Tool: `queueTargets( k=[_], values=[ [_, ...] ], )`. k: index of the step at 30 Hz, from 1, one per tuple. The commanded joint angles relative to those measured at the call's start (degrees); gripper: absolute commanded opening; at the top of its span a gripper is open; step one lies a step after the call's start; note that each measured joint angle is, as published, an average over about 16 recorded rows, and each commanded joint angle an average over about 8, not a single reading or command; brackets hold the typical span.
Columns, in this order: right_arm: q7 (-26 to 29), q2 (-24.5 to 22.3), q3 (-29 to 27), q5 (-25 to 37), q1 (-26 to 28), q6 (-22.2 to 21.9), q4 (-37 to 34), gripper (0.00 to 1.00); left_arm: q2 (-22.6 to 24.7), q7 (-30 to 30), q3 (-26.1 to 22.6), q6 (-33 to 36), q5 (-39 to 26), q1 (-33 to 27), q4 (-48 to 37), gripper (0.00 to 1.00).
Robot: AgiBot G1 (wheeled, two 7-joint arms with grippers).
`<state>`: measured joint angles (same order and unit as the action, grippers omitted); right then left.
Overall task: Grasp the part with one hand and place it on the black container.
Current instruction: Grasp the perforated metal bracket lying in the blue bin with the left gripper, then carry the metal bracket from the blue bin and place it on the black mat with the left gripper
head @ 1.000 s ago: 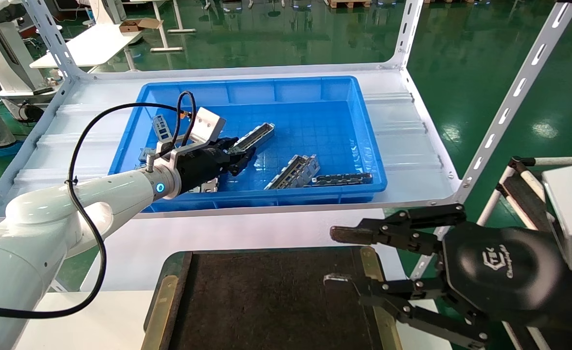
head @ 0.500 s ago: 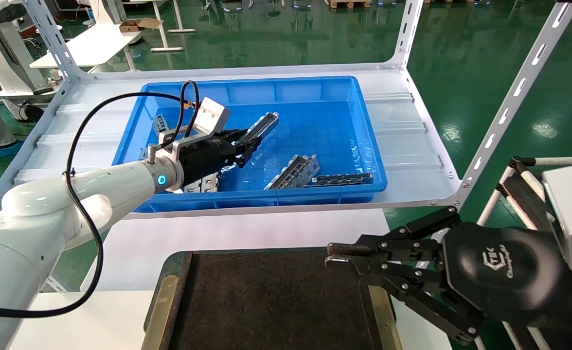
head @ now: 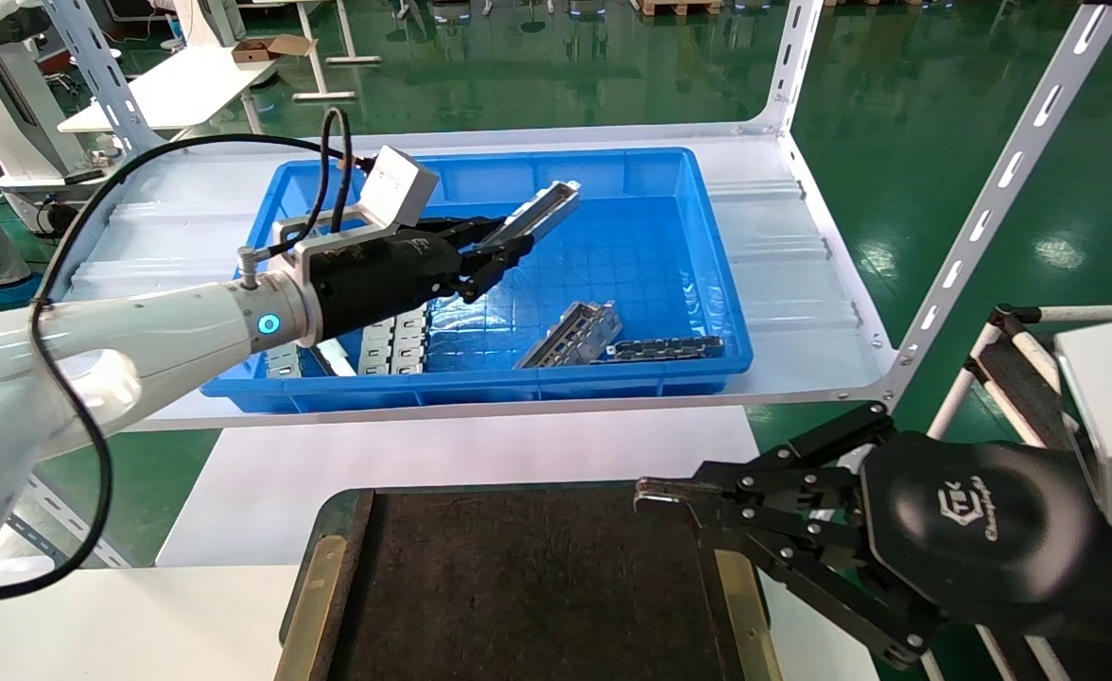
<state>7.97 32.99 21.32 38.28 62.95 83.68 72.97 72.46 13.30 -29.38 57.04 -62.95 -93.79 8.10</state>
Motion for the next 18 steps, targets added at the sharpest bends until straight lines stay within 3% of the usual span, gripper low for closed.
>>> queueTargets(
  k=[1, 6, 18],
  values=[
    [0.0, 0.0, 0.0, 0.0, 0.0, 0.0, 0.0, 0.0, -1.09, 0.22, 0.37, 4.7, 0.79, 0.13, 0.32, 0.0],
    [0.0, 0.0, 0.0, 0.0, 0.0, 0.0, 0.0, 0.0, -3.46, 0.83, 0.87, 15.0, 2.15, 1.01, 0.15, 0.0],
    [-0.01, 0.0, 0.01, -0.01, 0.0, 0.0, 0.0, 0.0, -6.39, -0.06, 1.15, 29.29, 3.64, 4.37, 1.49, 0.0]
  ],
)
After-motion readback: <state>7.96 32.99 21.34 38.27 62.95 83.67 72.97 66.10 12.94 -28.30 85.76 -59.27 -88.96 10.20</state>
